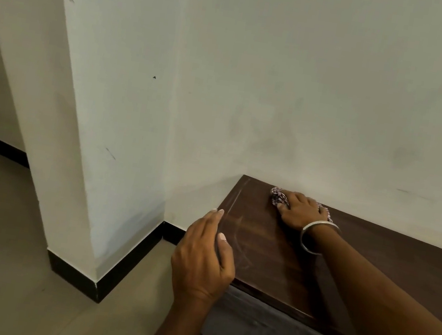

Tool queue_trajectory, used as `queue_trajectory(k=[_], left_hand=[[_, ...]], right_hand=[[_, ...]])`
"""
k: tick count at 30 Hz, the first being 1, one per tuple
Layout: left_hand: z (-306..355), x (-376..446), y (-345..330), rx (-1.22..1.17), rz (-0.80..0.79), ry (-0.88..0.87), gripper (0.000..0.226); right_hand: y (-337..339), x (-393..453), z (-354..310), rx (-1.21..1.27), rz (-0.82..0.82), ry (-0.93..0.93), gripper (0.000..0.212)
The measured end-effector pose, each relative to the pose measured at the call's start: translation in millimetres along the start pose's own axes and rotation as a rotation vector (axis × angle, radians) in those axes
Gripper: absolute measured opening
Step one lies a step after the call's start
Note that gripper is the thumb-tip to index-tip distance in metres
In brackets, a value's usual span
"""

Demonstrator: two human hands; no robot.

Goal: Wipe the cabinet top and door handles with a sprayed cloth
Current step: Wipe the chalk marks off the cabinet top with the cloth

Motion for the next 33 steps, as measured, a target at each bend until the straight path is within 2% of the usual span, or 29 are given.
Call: queue_trajectory(k=[5, 13, 18, 24, 33], left_hand=[[2, 0, 0, -0.011, 0.013, -0.033, 0.049], [1, -2, 0, -0.049, 0.076, -0.104, 0.048], [2, -1, 2, -0.059, 0.099, -0.120, 0.048], [3, -2, 2, -0.060, 0.114, -0.124, 0.047], [2, -1, 1, -0.057, 0.115, -0.136, 0.048]], right_hand=[[0, 11, -19, -0.001, 0.005, -0.007, 0.053], [-5, 52, -89, -0.022, 0.010, 0.107, 0.054], [1, 56, -84, -0.053, 0.022, 0.139, 0.054], [4, 55, -67, -0.045, 0.009, 0.071, 0.054], [-7, 59, -108, -0.065, 0.025, 0.140, 0.051]])
Point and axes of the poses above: each hand's wrist, its own x-axis towards the middle knuckle, its own y-axis out of the back of the hand, z = x × y, the point moved 9 cm from there along x, towards the middle knuckle, and after that the axes turned 14 degrees about -z, right-handed, at the moved point
